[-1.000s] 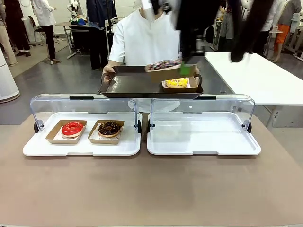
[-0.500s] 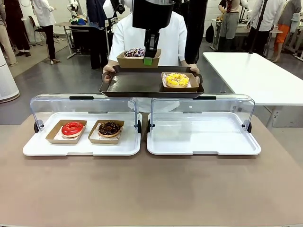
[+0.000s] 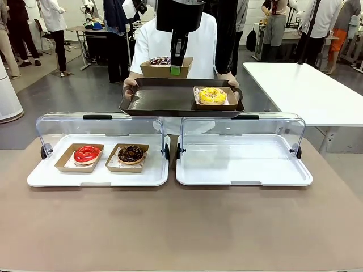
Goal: Provide the desired donut to the person.
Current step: Place the picked Paper togo box onto the Handle tray extended by the person.
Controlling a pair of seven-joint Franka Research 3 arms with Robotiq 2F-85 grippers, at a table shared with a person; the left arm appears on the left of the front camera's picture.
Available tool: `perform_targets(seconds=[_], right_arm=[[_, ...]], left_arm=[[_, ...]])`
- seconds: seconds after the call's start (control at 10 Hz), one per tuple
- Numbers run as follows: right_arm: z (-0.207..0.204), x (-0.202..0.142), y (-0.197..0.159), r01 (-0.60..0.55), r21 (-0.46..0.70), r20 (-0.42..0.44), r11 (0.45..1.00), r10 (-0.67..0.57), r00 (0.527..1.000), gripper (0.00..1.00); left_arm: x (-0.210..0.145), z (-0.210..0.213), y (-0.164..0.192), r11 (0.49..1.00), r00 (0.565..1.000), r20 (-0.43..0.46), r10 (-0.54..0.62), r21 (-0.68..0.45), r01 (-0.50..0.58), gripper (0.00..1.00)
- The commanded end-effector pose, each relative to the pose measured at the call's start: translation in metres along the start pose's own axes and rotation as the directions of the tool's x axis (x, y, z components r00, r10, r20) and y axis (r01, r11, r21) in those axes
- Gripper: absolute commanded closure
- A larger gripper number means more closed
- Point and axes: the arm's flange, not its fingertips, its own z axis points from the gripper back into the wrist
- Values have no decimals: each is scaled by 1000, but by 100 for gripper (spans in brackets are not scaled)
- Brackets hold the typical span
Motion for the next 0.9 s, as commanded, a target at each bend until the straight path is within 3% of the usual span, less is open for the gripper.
perform_targets(seconds=[0.0, 0.3, 0.6, 0.8], right_arm=[[2, -3, 4, -12, -3, 7, 1000, 12, 1000, 99], [1, 1, 2, -3, -1, 2, 1000, 3, 1000, 99], [-10, -8, -29, -88, 46, 61, 995, 85, 995, 99], [-21, -9, -52, -14, 32, 38, 999, 12, 999, 99]], left_arm=[[0, 1, 1, 1000, 1000, 22, -20, -1, 20, 0], [0, 1, 1, 1000, 1000, 22, -20, -1, 20, 0], [0, 1, 1, 1000, 1000, 22, -20, -1, 20, 0], [0, 1, 1, 1000, 1000, 22, -20, -1, 20, 0]])
